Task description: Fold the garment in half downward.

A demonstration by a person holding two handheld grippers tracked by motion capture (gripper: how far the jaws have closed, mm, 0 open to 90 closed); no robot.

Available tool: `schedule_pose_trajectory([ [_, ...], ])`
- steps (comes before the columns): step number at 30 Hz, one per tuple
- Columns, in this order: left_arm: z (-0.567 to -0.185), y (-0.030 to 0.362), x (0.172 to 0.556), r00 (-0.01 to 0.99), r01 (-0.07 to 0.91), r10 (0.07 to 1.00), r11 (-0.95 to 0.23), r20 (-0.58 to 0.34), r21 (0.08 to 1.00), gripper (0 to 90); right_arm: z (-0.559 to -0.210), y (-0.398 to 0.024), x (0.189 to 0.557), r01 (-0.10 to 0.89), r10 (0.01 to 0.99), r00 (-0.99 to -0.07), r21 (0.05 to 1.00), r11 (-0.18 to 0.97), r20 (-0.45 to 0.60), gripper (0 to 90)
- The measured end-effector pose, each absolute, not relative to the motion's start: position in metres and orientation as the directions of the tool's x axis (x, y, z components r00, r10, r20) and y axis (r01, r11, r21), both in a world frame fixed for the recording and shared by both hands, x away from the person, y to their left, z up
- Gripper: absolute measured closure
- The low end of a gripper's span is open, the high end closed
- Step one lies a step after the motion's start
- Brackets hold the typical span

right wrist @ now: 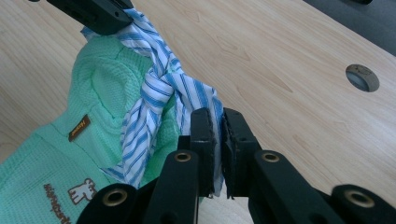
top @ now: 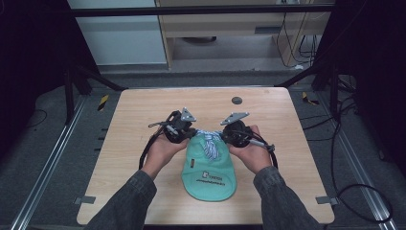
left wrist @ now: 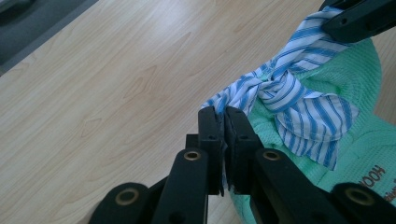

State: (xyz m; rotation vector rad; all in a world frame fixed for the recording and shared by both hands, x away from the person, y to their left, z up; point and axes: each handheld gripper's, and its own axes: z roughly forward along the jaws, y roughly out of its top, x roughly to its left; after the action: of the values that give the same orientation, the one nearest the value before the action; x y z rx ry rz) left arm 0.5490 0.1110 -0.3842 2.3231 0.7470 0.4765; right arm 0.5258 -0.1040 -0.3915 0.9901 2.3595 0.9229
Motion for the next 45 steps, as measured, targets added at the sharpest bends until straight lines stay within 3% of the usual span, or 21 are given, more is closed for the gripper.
schedule_pose_trajectory([
  [45,-0.364,0.102,0.574,0.754,0.379,0.639,-0.614,0.153,0.692,86.2,-0.372,-0.108,0.550,0.459,0.770,-0.623,0.732,0.503,-0.138,83.9],
])
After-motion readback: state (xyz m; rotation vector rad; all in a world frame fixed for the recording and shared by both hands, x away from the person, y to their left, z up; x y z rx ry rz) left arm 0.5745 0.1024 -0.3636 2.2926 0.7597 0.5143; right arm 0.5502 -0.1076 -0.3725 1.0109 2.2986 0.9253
